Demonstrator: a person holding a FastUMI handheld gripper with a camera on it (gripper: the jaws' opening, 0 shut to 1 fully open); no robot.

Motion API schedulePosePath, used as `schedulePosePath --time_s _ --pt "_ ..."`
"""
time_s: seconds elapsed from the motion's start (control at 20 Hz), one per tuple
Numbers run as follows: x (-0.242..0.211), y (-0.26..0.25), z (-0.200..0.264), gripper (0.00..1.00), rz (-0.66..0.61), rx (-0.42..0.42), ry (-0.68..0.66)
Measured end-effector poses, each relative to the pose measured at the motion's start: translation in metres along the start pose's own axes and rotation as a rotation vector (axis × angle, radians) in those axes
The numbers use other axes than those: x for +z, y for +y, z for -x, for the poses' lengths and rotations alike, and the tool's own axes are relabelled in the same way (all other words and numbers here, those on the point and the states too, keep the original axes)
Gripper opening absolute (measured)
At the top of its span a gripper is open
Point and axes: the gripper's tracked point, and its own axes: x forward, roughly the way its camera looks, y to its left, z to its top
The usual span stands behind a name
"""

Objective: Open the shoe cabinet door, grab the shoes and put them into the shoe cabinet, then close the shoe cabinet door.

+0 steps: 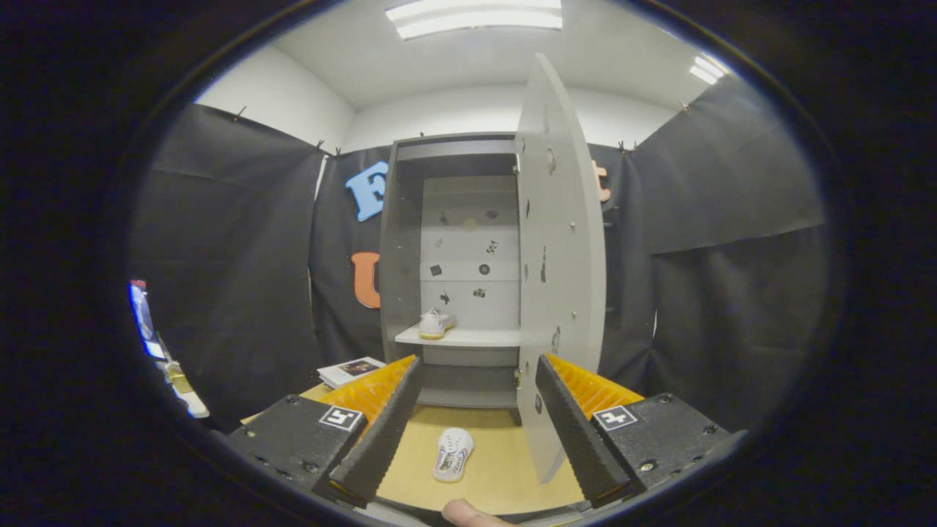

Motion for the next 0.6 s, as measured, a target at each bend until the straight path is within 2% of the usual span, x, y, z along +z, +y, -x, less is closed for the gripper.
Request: schedulePosePath --time_s 0.3,0.6 --pt "-0.061 0.048 -0.037 0.99 0.019 0.029 0.017" --pt "-0.171 0.07 -0.108 0.99 0.02 0.023 0.137"
